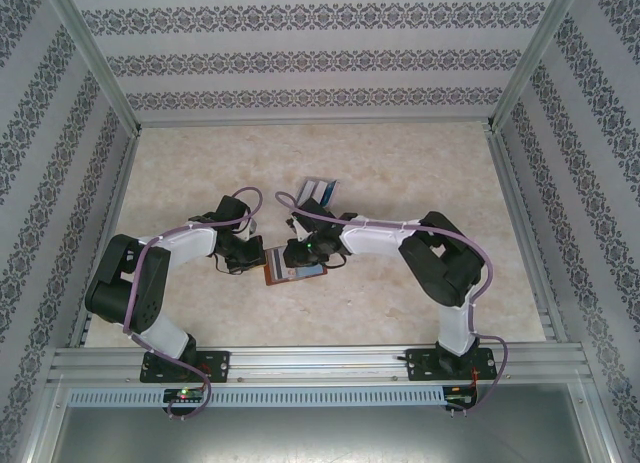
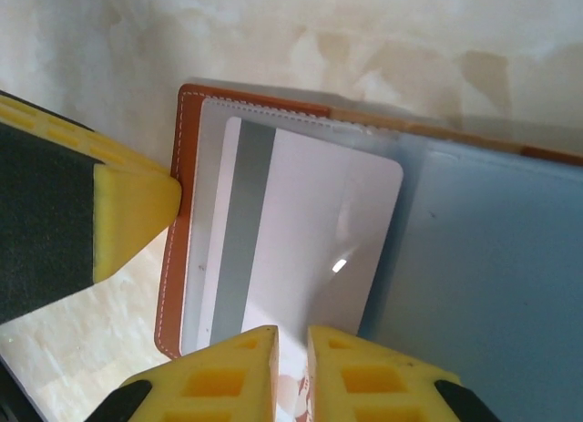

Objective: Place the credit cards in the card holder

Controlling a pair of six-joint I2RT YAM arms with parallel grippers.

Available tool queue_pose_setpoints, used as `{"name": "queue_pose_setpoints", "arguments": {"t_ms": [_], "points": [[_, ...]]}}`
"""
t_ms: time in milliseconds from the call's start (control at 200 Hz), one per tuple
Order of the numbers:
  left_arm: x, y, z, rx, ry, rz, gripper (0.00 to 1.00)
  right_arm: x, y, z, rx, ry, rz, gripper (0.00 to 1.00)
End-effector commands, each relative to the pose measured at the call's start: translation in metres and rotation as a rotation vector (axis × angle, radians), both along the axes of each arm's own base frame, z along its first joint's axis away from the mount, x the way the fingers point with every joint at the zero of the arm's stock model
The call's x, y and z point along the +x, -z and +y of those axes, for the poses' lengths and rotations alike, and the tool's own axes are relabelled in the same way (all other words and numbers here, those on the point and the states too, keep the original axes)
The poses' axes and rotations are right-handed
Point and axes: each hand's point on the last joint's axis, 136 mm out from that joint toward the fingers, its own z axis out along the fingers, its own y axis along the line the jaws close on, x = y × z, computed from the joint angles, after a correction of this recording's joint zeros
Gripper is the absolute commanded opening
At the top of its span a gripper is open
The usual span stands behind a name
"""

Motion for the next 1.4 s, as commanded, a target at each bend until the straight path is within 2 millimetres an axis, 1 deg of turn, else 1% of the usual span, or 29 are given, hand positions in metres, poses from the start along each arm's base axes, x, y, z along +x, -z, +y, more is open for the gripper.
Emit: {"name": "queue_pose_setpoints", "arguments": {"t_ms": [0, 60, 115, 210, 315, 465, 570, 744, 914, 1169, 1394], "points": [[-0.004, 0.016, 0.004, 0.021, -0.015, 0.016, 0.0, -0.004, 0.003, 0.01, 0.0, -0.037, 0.007, 0.18], [-0.004, 0.016, 0.004, 0.021, -0.016, 0.016, 0.0, -0.004, 0.001, 0.014, 0.009, -0.039, 0.008, 0.18], [-0.004, 0.016, 0.004, 0.021, -0.017, 0.016, 0.0, -0.004, -0.003, 0.014, 0.01, -0.038, 0.0, 0.21], [-0.005, 0.016, 0.005, 0.022, -0.017, 0.017, 0.0, -0.001, -0.016, 0.009, 0.0, -0.026, -0.043, 0.25], [-0.004, 0.016, 0.005, 0.021, -0.019, 0.015, 0.0, -0.001, -0.022, 0.002, -0.019, -0.024, -0.075, 0.28], [-0.005, 0.017, 0.004, 0.018, -0.019, 0.018, 0.0, 0.0, -0.017, -0.003, -0.032, -0.011, -0.066, 0.3], [-0.006, 0.017, 0.004, 0.016, -0.02, 0.016, 0.0, 0.0, -0.011, -0.005, -0.051, 0.0, -0.06, 0.35], [-0.006, 0.016, 0.005, 0.02, -0.018, 0.013, 0.0, -0.001, 0.0, -0.009, -0.086, 0.012, -0.041, 0.37], [-0.005, 0.016, 0.004, 0.018, -0.02, 0.014, 0.0, -0.008, 0.01, -0.004, -0.093, -0.003, -0.013, 0.38], [-0.004, 0.015, 0.003, 0.011, -0.022, 0.012, 0.0, -0.007, 0.012, 0.007, -0.08, -0.019, -0.004, 0.36], [-0.003, 0.014, 0.002, 0.004, -0.023, 0.012, 0.0, -0.008, 0.001, 0.02, -0.041, -0.068, -0.028, 0.33]]}}
